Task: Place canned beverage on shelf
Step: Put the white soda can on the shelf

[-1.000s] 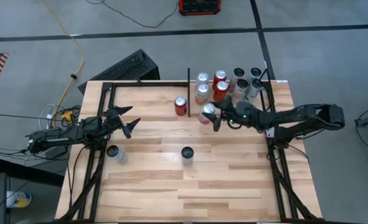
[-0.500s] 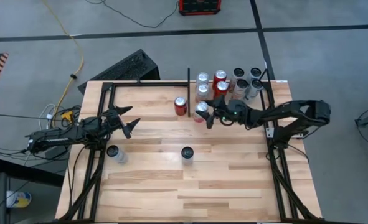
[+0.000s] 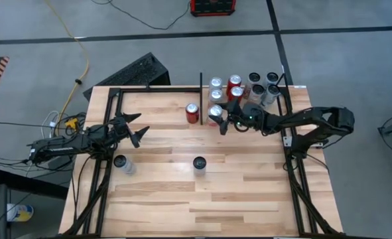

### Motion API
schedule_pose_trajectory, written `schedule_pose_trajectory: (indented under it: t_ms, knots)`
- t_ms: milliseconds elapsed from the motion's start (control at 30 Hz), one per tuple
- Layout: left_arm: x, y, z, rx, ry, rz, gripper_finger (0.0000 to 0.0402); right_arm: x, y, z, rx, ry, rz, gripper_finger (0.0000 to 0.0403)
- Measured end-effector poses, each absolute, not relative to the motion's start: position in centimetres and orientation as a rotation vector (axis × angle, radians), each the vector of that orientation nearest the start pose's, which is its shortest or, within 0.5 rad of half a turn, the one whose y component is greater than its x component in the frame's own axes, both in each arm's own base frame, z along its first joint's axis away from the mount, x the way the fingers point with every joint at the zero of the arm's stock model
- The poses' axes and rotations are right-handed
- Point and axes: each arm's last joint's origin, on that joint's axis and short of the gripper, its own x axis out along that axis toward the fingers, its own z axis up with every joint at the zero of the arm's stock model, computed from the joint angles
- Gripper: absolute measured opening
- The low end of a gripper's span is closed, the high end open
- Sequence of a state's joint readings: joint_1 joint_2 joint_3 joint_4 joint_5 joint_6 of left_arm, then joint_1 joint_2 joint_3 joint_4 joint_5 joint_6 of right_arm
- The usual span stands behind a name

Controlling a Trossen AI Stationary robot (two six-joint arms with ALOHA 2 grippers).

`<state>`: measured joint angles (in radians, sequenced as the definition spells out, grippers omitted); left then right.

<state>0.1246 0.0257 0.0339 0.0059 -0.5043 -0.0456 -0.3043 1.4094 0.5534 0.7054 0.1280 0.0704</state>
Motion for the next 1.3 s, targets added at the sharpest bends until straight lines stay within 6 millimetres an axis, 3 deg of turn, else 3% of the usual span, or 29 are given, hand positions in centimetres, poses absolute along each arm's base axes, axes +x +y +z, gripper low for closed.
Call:
schedule_pose_trajectory:
  t_ms: [300, 1000, 1300]
  knots:
    - [9.1, 2.6, 17.4, -0.047, -0.028, 0.629, 0.0361, 25.9, -10.2, 19.8, 0.094, 0.196, -0.498, 0.0320]
    - [9.1, 2.6, 17.4, -0.047, -0.028, 0.629, 0.0361, 25.5, -10.9, 19.6, 0.097, 0.212, -0.537, 0.0322]
    - [9.1, 2.6, 17.4, -0.047, -0.028, 0.629, 0.0361, 25.5, -10.9, 19.4, 0.101, 0.239, -0.531, 0.0364]
